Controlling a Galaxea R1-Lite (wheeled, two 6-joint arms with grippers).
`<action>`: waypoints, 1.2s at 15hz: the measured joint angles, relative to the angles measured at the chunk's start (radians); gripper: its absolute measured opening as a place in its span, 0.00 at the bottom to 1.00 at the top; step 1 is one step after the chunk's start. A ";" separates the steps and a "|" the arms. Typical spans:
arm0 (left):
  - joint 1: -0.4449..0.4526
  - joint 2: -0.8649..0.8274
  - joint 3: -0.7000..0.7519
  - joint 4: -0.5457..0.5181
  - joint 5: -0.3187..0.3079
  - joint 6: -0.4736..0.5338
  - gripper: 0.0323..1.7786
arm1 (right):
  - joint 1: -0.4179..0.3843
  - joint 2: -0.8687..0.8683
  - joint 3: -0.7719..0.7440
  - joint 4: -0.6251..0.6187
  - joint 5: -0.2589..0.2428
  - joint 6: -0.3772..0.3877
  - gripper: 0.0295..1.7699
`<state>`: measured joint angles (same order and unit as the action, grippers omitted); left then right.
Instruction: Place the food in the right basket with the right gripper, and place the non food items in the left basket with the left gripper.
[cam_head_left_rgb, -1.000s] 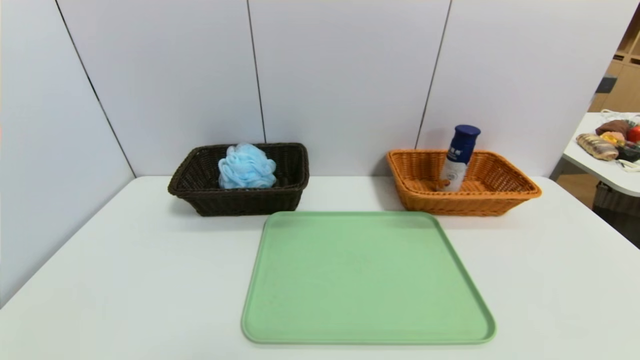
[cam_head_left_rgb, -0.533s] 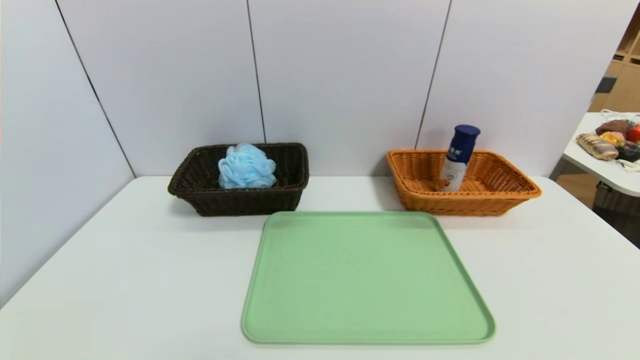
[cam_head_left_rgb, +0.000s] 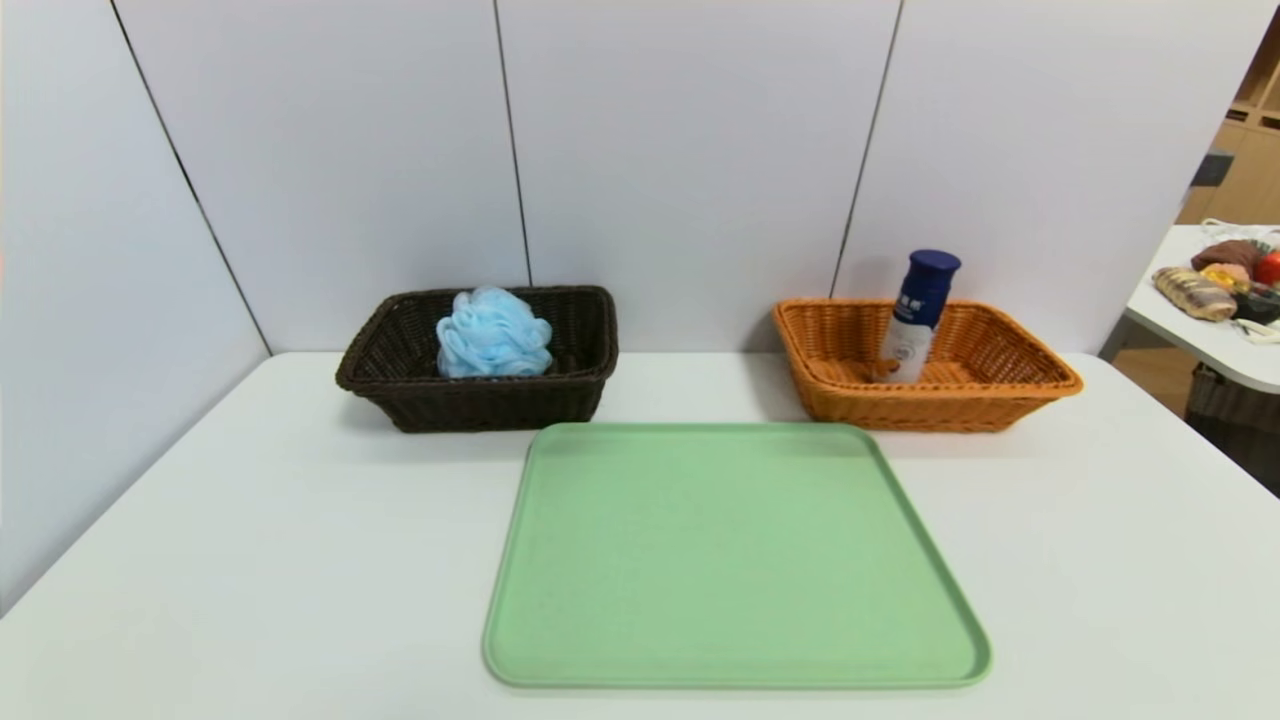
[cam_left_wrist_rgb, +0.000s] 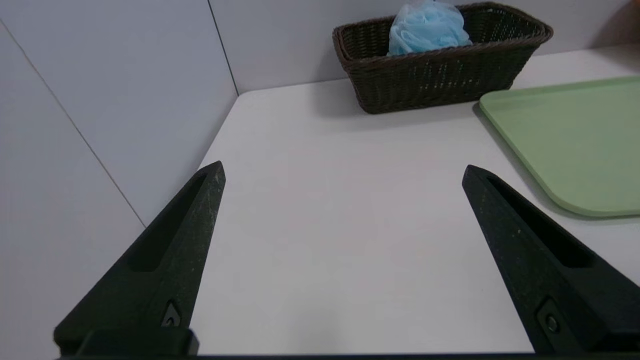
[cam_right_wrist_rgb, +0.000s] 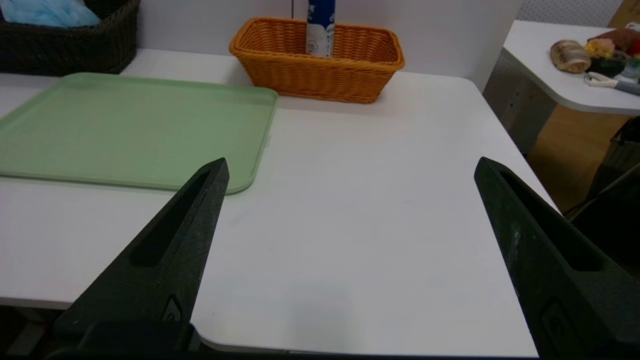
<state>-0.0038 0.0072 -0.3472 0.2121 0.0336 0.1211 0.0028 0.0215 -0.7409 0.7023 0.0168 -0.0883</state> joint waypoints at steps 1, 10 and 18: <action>0.000 -0.004 0.005 -0.037 0.000 -0.001 0.95 | 0.000 -0.009 0.009 -0.029 -0.003 0.002 0.96; 0.000 -0.008 0.149 -0.293 -0.025 0.000 0.95 | 0.000 -0.023 0.337 -0.515 -0.075 0.004 0.96; -0.001 -0.008 0.332 -0.355 -0.021 0.001 0.95 | 0.000 -0.023 0.702 -0.886 -0.079 -0.016 0.96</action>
<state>-0.0047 -0.0004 -0.0149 -0.1428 0.0123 0.1221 0.0028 -0.0013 -0.0389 -0.1840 -0.0623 -0.1047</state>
